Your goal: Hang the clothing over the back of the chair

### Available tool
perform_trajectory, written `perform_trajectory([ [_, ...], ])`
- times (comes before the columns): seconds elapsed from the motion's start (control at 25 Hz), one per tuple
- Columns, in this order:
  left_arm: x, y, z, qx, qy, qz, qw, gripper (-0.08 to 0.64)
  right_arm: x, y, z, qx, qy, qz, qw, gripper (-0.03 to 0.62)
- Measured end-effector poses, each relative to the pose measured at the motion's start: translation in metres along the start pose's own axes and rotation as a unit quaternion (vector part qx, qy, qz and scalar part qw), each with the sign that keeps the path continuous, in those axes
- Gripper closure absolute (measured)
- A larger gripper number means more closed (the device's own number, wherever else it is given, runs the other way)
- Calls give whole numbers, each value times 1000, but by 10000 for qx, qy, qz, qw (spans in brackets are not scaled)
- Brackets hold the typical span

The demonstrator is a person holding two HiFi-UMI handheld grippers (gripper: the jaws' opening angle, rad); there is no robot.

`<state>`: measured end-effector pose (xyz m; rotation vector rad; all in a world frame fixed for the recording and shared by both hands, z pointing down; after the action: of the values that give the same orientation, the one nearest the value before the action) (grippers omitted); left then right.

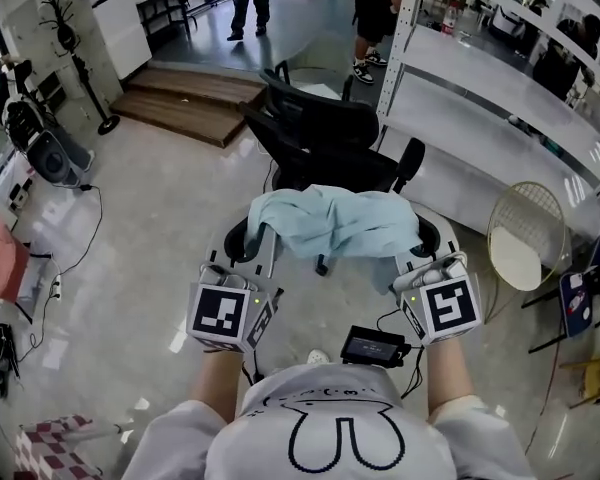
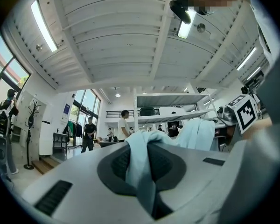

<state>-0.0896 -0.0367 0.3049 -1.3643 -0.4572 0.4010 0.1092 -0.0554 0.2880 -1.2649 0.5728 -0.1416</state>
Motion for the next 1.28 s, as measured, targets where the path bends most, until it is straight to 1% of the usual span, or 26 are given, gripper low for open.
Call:
perform_trajectory([
  [0.16, -11, 10, -21, -43, -16, -7, 10000, 532, 17, 10, -31, 145, 149, 315, 9993, 584],
  [0.32, -29, 18, -40, -32, 77, -158, 9998, 532, 29, 11, -57, 266, 210, 463, 9984, 583],
  [0.48, -49, 31, -60, -57, 152, -271, 9995, 532, 47, 19, -87, 374, 181, 554, 9976, 580],
  [0.6, -67, 47, -80, 16, 154, -354, 9993, 532, 63, 31, -114, 470, 168, 696, 9963, 578],
  [0.8, -93, 63, -104, 120, 143, -406, 9990, 532, 80, 45, -150, 595, 173, 870, 9943, 578],
  [1.04, -133, 78, -137, 223, 174, -572, 9980, 532, 103, 63, -204, 792, 223, 1311, 9880, 578],
  [1.28, -164, 88, -160, 331, 254, -710, 9966, 532, 117, 65, -250, 679, 279, 1591, 9845, 577],
])
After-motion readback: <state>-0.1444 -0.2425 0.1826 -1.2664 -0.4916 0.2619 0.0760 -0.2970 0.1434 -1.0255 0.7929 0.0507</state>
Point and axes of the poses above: the fingertips, and each gripper's own axes: z backward along the fingers, x to its right, y out of its top, the point moved 4 cm from there along z, backward along the fingers, and after that the axes turned 10 degrees about -y, right-handed, at the moved point
